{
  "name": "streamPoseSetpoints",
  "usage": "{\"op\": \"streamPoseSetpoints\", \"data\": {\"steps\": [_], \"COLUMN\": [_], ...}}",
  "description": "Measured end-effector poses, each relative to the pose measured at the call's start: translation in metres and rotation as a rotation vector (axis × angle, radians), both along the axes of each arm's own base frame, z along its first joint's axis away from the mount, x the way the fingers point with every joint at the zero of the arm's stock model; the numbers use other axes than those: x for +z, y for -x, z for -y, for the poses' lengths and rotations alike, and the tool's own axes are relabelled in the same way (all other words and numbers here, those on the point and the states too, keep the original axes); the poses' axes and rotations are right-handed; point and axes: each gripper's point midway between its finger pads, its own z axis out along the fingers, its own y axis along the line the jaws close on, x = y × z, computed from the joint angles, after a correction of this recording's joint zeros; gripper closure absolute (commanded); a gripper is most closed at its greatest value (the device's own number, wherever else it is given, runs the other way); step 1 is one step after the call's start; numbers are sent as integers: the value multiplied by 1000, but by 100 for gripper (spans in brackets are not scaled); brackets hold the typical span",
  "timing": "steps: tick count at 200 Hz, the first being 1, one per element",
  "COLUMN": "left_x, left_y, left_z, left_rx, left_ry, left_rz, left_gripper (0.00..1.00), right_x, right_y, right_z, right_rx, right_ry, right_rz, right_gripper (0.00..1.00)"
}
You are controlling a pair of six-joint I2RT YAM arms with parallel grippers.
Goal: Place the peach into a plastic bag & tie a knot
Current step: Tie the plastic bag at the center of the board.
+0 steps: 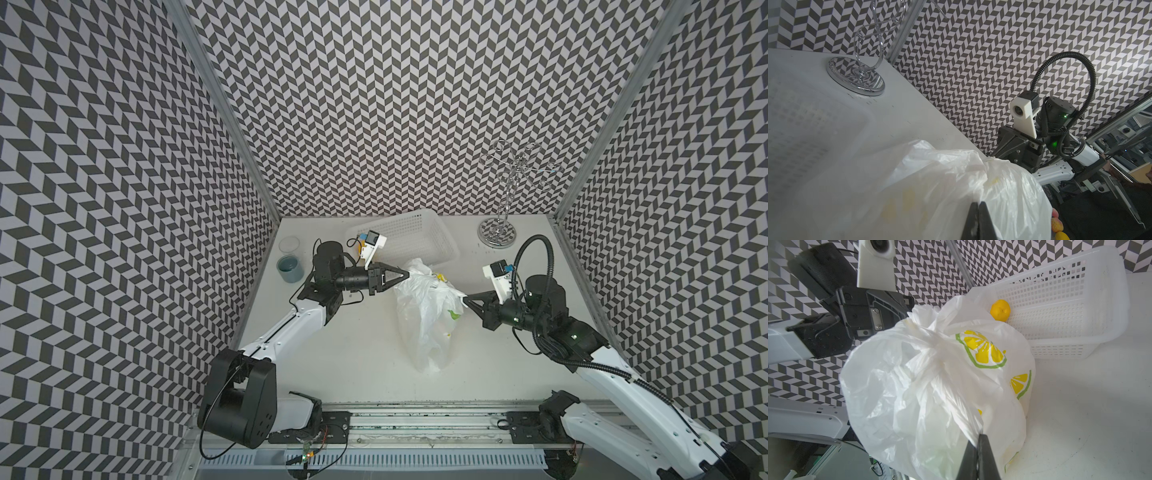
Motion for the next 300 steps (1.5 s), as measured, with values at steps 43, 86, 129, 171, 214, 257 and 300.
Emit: {"op": "streamPoseSetpoints", "data": {"steps": [43, 86, 129, 171, 214, 257, 300], "left_x": [13, 0, -14, -1, 8, 7, 7], "left_y": [-9, -12, -2, 13, 8, 6, 8], "left_z": [-7, -18, -5, 17, 9, 7, 8], "left_rx": [35, 94, 113, 89, 135, 143, 135], "left_ry": [13, 0, -5, 22, 32, 29, 27], "left_rz": [-4, -42, -67, -11, 20, 27, 35], "left_gripper": [100, 100, 100, 100, 100, 100, 100], "right_x": [0, -10, -37, -44, -18, 33, 61], "right_y": [-10, -22, -21, -7, -3, -8, -3], "right_z": [4, 9, 7, -11, -9, 7, -31], "right_rx": [-39, -92, -99, -32, -23, -94, -2], "right_ry": [28, 63, 109, 112, 107, 129, 145], "right_rz": [10, 19, -83, -166, -136, -16, 32], "right_gripper": [100, 100, 100, 86, 71, 51, 20]}}
